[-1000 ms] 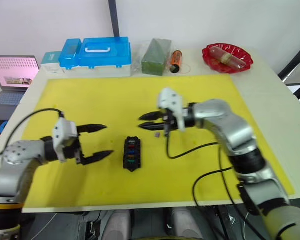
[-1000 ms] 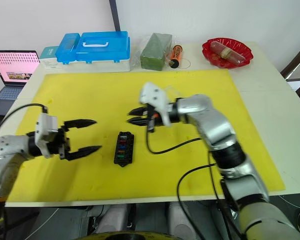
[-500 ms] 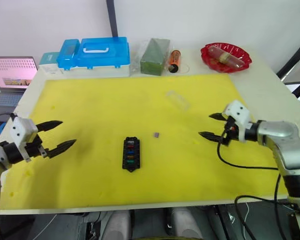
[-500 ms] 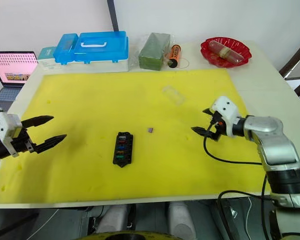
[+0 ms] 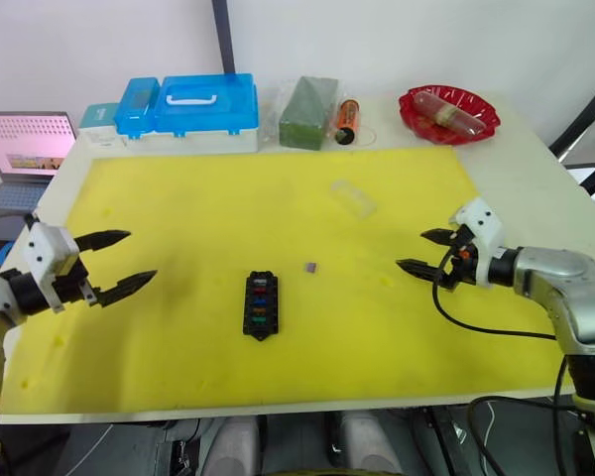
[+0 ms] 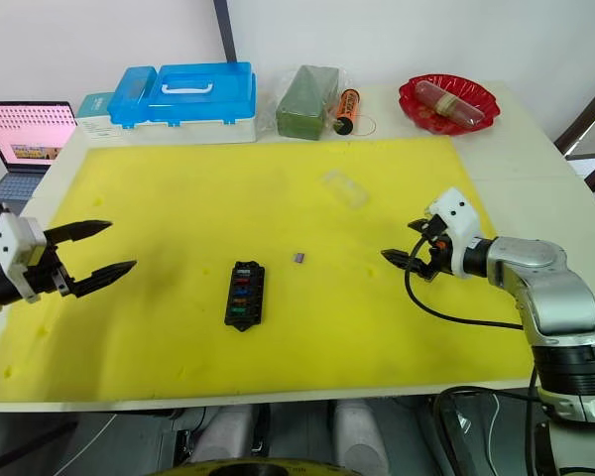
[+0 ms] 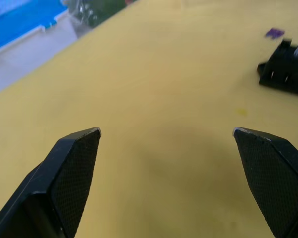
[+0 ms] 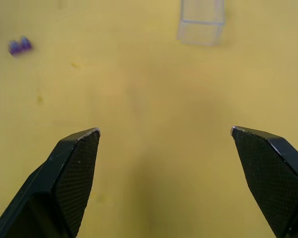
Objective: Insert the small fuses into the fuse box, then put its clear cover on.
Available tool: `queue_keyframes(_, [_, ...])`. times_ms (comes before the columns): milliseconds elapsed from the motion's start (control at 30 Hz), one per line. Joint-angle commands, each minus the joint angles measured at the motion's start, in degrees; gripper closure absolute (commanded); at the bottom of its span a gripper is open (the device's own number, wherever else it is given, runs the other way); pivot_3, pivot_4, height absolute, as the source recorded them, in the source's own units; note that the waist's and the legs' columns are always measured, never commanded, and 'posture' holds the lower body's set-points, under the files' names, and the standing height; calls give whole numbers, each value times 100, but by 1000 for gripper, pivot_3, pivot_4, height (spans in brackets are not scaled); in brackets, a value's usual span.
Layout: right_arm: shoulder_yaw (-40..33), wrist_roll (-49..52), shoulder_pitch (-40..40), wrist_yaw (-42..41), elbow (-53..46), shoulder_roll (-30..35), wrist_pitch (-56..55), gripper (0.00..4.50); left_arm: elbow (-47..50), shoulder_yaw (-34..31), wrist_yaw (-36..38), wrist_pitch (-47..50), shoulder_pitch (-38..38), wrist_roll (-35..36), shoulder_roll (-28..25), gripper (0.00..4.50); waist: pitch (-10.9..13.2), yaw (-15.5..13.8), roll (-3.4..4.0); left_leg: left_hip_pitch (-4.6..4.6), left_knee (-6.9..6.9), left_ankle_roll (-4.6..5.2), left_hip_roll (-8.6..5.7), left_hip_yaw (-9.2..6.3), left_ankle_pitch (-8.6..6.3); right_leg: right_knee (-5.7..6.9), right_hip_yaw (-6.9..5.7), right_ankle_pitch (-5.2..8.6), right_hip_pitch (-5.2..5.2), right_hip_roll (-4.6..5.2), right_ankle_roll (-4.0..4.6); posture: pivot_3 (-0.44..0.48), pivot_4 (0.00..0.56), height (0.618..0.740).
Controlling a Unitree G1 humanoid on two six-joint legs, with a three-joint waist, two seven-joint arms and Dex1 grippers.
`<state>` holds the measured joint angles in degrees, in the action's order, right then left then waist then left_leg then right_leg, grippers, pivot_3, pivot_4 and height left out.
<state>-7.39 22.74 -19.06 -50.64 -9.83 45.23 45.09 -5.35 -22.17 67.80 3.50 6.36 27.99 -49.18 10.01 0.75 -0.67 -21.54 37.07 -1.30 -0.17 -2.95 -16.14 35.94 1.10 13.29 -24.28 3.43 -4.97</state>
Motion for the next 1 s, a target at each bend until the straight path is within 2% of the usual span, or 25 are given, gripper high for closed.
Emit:
queue_keyframes(33, [-471, 854, -251, 407, -632, -313, 1165, 16, 615, 24, 285, 305, 102, 475, -97, 0, 0, 4, 0, 0, 0, 0, 0, -1, 0, 0, 0, -1, 0, -1, -1, 0, 150, 740])
queue_keyframes(133, [-1005, 1864, -491, 950, -1086, -940, 2722, 16, 1108, 143, 635, 577, 48, 771, -177, 0, 0, 32, 0, 2, -2, 0, 2, -4, 0, 4, 3, -1, -1, -2, -2, 0, 150, 740])
queue_keyframes(233, [-1842, 2678, -886, 1649, -1326, -2096, 4379, 16, 1425, 341, 911, 632, 99, 843, -201, 0, 0, 29, 0, 2, -3, 0, 5, -14, 0, 9, 4, -1, -2, -11, -1, 0, 150, 740])
queue_keyframes(400, [-2409, 4471, -787, 3623, -852, -3426, 4741, 16, 1986, 802, 982, 566, 22, 801, -18, 0, -1, -7, 1, 0, -4, 0, 4, -17, 0, 9, 1, 4, 2, -10, 9, 0, 150, 740])
queue_keyframes(467, [-2492, 5022, -781, 4351, -632, -3715, 4741, 16, 2134, 884, 895, 620, 7, 831, 63, 0, -1, 11, 1, -1, 0, 0, 1, -15, 0, 9, 5, 7, 2, -4, 13, 0, 150, 740])
queue_keyframes(533, [-2524, 5472, -776, 5017, -444, -3889, 4741, 16, 2255, 948, 874, 612, -25, 816, 108, 0, 0, 28, 2, 0, 1, 0, 1, -15, 0, 9, 7, 4, 2, -4, 9, 0, 150, 740])
queue_keyframes(567, [-2502, 5698, -726, 5354, -319, -3981, 4702, 300, 2316, 970, 855, 609, -62, 826, 140, 0, 0, 30, 2, 1, 0, 0, 1, -14, 0, 10, 6, 4, 2, -7, 8, 0, 150, 740])
queue_keyframes(633, [-2309, 6138, -551, 5958, -111, -4059, 4538, 543, 2393, 1020, 827, 613, -84, 822, 171, 0, -3, 42, 4, 2, -3, 1, 2, -14, 0, 10, 6, 2, 1, -11, 5, 0, 150, 740])
queue_keyframes(733, [-1790, 7004, -295, 6784, 22, -3867, 4017, 1520, 2435, 1054, 789, 645, -59, 814, 182, 0, -2, 46, 5, 2, -5, 1, 4, -15, 0, 11, 4, 1, 1, -19, 3, 0, 150, 740])
queue_keyframes(867, [-1078, 7824, -103, 7492, 143, -3527, 3296, 1520, 2482, 1147, 700, 680, 14, 811, 204, 0, -2, 56, 5, 2, -3, 1, 4, -12, 0, 11, 5, 6, 1, -19, 12, 0, 150, 740])
queue_keyframes(1000, [-568, 8231, -46, 7772, 255, -3176, 2701, 1520, 2499, 1220, 644, 683, 52, 789, 223, 0, -2, 49, 4, 1, -3, 2, 4, -13, 0, 10, 5, 8, 2, -21, 12, 0, 150, 740])
